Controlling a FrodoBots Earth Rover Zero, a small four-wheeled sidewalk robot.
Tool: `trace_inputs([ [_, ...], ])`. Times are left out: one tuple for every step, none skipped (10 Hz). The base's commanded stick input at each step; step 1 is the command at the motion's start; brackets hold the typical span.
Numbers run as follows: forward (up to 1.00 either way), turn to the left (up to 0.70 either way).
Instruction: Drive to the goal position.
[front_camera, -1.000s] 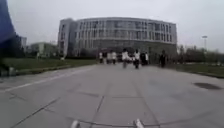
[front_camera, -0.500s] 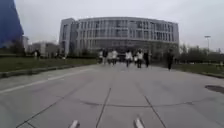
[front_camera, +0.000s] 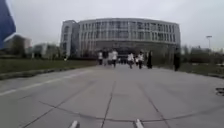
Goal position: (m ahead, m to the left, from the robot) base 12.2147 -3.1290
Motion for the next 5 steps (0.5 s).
trace_inputs([
  [0.70,0.00],
  [0.70,0.00],
  [0.70,0.00],
  [0.70,0.00],
  [0.78,0.00],
])
